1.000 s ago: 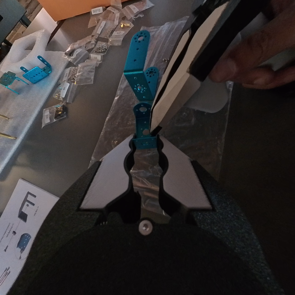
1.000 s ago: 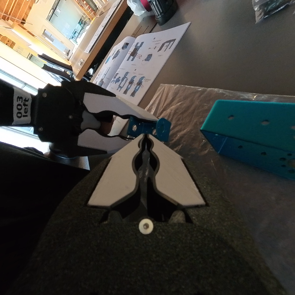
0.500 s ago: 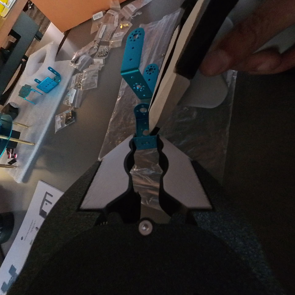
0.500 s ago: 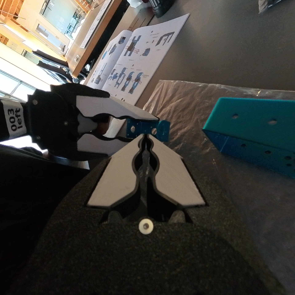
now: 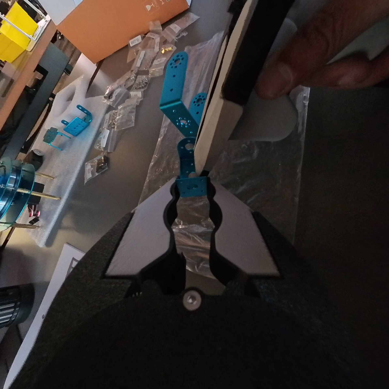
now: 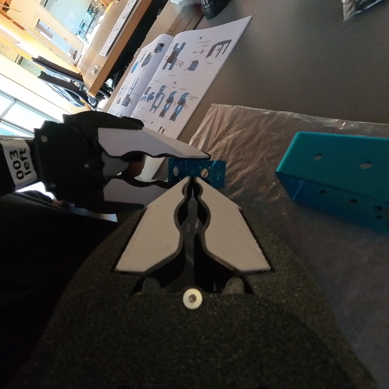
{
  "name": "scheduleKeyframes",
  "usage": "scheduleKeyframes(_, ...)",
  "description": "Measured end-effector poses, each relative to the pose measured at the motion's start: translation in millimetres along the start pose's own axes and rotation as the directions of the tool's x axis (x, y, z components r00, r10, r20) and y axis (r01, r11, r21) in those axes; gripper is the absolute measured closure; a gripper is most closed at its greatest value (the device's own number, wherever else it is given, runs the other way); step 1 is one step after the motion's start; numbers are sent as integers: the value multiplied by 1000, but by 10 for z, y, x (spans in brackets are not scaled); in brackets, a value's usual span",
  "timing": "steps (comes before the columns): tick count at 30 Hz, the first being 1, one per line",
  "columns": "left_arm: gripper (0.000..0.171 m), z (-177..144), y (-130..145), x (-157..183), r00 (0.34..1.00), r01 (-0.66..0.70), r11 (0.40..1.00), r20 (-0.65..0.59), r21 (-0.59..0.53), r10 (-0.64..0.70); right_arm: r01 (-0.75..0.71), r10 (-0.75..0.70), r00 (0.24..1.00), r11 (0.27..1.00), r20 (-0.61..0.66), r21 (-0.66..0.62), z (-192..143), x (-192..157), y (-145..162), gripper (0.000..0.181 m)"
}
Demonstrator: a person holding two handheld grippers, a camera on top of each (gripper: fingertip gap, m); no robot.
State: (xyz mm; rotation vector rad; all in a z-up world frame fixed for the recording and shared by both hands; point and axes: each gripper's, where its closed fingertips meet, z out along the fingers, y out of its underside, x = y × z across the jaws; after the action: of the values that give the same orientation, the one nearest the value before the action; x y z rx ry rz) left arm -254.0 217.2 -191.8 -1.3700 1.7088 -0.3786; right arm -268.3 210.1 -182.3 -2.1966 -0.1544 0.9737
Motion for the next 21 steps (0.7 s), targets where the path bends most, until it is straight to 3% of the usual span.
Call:
scheduleKeyframes(10,147,-2,0,-27,997,70,997,-10,43,-70,91,-92,996,994,20,66,-66,-126,-144,181)
scheduleKeyframes(13,148,-23,-11,-42,994,110,992,-23,58,-109,159,-157,987,981,-26,107,-185,-98,-238,181)
scheduleKeyframes(18,147,-96,-87,-29,955,278,955,-135,99,-264,286,-282,955,957,-94,37,-239,-8,-156,181)
scheduleKeyframes(21,147,-169,-181,-62,895,420,896,-226,142,-383,348,-343,934,937,-97,38,-245,-79,-157,181)
